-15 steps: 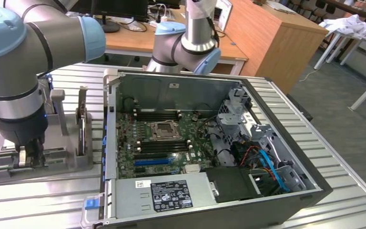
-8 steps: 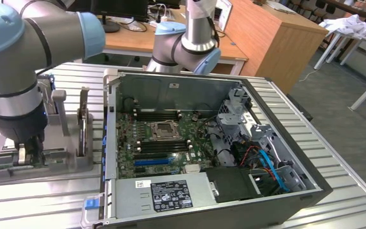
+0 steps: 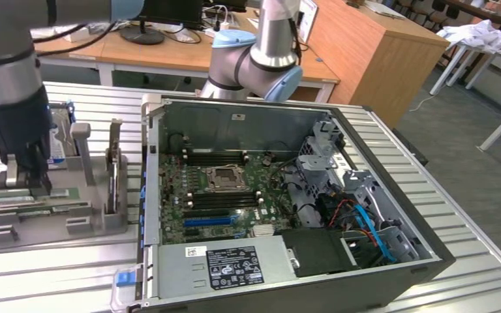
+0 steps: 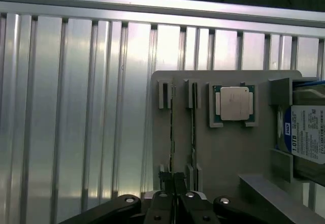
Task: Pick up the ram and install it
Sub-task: 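Pick up the ram and move it above insertion slot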
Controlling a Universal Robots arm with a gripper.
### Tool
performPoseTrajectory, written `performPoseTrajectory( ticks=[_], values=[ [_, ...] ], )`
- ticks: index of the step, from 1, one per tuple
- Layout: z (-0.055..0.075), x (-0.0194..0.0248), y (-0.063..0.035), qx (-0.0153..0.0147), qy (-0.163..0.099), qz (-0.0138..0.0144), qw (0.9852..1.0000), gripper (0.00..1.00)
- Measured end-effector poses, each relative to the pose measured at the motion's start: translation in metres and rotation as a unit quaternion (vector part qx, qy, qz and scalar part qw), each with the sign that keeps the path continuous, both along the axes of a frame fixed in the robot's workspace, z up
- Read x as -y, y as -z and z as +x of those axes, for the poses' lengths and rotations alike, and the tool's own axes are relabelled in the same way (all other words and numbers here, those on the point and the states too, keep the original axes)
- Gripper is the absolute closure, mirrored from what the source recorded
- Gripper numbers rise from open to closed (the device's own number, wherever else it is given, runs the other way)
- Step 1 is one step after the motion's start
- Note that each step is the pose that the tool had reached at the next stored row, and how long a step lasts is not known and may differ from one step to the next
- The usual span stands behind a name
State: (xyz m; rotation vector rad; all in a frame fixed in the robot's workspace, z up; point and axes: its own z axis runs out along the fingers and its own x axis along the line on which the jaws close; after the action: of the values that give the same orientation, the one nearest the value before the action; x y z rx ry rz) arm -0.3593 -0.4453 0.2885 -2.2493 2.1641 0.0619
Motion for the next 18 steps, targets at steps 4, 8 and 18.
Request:
performPoseTrajectory(
  ticks=[4, 8, 18],
  values=[
    [0.001, 0.0001, -0.0178, -0.0001, 0.000, 0.0000, 1.0000, 0.88],
    [0.006, 0.0000, -0.0362, -0.0009, 0.000, 0.0000, 1.0000, 0.88],
    [0.026, 0.0000, -0.0815, -0.0075, 0.000, 0.0000, 1.0000, 0.88]
  ],
)
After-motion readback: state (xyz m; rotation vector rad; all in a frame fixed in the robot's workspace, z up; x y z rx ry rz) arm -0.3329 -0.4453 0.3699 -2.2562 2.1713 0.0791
